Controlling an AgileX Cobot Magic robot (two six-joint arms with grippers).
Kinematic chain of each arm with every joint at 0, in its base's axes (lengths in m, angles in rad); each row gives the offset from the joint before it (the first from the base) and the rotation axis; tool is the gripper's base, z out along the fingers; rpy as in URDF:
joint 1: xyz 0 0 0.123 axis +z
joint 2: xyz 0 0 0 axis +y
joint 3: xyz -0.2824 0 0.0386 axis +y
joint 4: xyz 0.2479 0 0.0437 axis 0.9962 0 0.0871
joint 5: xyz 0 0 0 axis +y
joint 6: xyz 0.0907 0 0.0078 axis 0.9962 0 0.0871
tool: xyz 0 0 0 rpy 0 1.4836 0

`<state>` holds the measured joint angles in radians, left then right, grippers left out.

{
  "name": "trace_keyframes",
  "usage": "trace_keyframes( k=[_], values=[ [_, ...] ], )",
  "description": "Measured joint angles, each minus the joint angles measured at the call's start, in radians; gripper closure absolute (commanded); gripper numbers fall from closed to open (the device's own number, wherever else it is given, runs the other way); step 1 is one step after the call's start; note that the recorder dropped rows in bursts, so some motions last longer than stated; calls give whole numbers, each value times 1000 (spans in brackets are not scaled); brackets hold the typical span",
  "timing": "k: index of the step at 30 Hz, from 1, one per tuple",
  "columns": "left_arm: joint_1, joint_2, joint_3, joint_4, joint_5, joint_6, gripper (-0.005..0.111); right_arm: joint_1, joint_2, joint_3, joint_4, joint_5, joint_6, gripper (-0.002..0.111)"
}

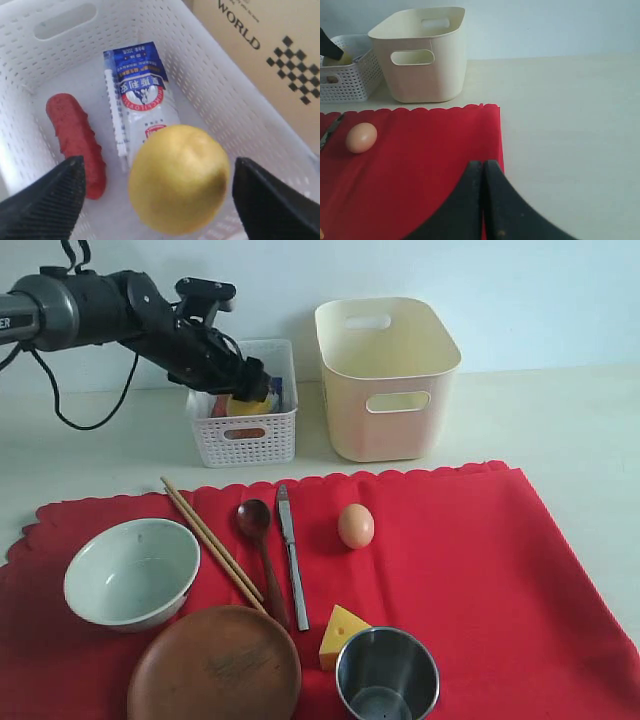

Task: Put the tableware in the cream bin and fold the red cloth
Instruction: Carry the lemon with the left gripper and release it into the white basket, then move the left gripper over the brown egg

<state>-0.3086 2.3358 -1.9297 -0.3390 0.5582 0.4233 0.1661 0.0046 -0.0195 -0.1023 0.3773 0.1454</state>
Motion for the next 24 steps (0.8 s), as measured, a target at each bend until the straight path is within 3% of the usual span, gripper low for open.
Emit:
trace_keyframes(
  k=[8,13,24],
  values=[
    [0,-122,0,16,253,6,33,0,0,0,0,0,0,108],
    [-6,-191,37,-24,394,103,33,0,0,0,0,0,0,108],
    [-122,-292,228,-179,473,300,33,0,0,0,0,0,0,108]
  ],
)
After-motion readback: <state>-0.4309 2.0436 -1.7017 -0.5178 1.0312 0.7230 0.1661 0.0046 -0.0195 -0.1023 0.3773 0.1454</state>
